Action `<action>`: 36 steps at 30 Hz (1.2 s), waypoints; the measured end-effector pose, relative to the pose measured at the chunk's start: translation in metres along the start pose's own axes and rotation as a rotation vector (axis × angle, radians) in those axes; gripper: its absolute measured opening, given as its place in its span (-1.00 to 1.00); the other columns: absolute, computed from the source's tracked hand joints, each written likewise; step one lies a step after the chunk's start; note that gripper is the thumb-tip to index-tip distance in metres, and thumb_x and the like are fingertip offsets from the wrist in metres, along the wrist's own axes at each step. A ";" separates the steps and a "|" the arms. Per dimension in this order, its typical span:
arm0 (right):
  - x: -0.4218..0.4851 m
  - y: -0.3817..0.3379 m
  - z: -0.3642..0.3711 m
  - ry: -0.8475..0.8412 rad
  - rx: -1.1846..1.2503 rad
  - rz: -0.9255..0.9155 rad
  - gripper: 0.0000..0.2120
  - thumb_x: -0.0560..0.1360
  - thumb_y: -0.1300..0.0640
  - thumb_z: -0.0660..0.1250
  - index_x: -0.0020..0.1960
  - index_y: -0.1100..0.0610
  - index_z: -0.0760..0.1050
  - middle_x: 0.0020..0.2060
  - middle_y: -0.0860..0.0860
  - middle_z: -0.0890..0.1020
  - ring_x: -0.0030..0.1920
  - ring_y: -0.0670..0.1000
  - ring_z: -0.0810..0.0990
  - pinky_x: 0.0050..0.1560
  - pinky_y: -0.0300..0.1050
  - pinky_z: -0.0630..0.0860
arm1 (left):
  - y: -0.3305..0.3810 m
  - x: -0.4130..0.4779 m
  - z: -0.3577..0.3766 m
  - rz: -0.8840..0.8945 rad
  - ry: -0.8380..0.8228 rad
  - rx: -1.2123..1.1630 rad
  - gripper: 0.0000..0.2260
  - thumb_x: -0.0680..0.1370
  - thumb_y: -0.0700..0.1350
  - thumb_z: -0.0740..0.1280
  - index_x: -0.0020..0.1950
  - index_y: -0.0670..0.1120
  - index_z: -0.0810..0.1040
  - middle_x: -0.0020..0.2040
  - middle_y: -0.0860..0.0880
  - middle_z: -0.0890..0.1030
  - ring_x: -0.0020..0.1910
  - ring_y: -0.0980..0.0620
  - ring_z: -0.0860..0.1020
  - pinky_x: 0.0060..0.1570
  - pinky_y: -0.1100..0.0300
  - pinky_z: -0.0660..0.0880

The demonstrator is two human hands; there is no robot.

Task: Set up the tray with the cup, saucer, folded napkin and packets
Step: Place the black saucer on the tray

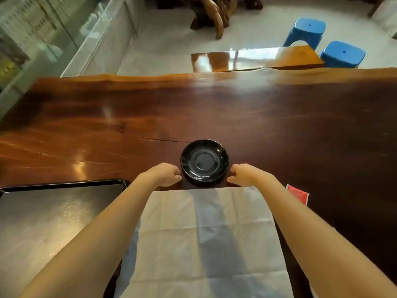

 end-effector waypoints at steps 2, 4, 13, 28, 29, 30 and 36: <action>0.013 0.000 -0.007 0.031 0.066 0.009 -0.63 0.58 0.06 0.18 0.29 0.25 0.36 0.23 0.18 0.50 0.18 0.17 0.49 0.07 -0.05 0.42 | -0.001 0.014 -0.009 -0.027 0.060 -0.021 -0.67 0.61 0.00 0.14 0.23 -0.14 0.53 0.17 -0.11 0.59 0.10 -0.08 0.53 0.08 0.09 0.47; 0.025 0.002 -0.014 0.051 0.139 0.050 -0.61 0.58 0.03 0.18 0.29 0.27 0.33 0.21 0.19 0.50 0.10 0.15 0.50 -0.03 -0.08 0.42 | -0.002 0.026 -0.020 -0.071 0.118 -0.061 -0.66 0.61 0.04 0.13 0.10 -0.18 0.56 0.03 -0.13 0.61 -0.02 -0.09 0.56 -0.05 0.10 0.48; 0.065 0.012 0.001 0.131 0.755 0.245 -0.62 0.46 0.29 0.36 0.18 0.20 0.27 0.12 0.22 0.50 -0.02 0.22 0.62 -0.06 0.15 0.62 | -0.001 0.048 0.013 -0.331 0.182 -1.035 -0.83 0.54 -0.23 0.29 0.11 -0.17 0.41 0.04 -0.18 0.55 -0.17 -0.13 0.64 -0.24 0.00 0.64; 0.017 -0.040 -0.024 0.239 1.142 0.106 -0.66 0.44 0.45 0.32 0.17 0.25 0.44 0.06 0.23 0.57 -0.14 0.18 0.64 -0.28 0.00 0.66 | -0.021 -0.023 -0.011 -0.297 0.245 -1.567 -0.83 0.54 -0.38 0.25 0.10 -0.22 0.44 0.11 -0.25 0.57 0.04 -0.21 0.61 -0.09 -0.06 0.60; 0.012 -0.049 -0.027 0.248 1.155 0.090 -0.64 0.44 0.45 0.31 0.21 0.27 0.45 0.04 0.23 0.59 -0.18 0.15 0.64 -0.30 -0.03 0.65 | -0.026 -0.030 -0.012 -0.286 0.244 -1.622 -0.83 0.54 -0.37 0.24 0.12 -0.23 0.44 0.12 -0.25 0.58 0.03 -0.19 0.61 -0.08 -0.06 0.60; 0.007 -0.059 -0.031 0.257 1.161 0.072 -0.62 0.45 0.45 0.31 0.24 0.27 0.46 0.02 0.22 0.60 -0.22 0.11 0.64 -0.33 -0.06 0.65 | -0.032 -0.039 -0.014 -0.278 0.248 -1.660 -0.82 0.55 -0.36 0.24 0.14 -0.23 0.44 0.11 -0.24 0.58 0.00 -0.17 0.62 -0.12 -0.03 0.61; -0.014 -0.138 -0.034 0.283 1.141 -0.030 -0.62 0.45 0.42 0.32 0.25 0.24 0.49 0.04 0.18 0.62 -0.14 0.11 0.64 -0.20 -0.04 0.64 | -0.089 -0.095 -0.014 -0.269 0.395 -1.787 -0.71 0.54 -0.37 0.24 0.25 -0.20 0.42 0.09 -0.21 0.59 -0.09 -0.13 0.63 -0.21 0.03 0.63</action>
Point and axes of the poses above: each hand's wrist, its own x-axis towards the middle knuckle, its own z-axis out of the palm, y = z × x, the point moved 7 cm from there along x, towards the middle knuckle
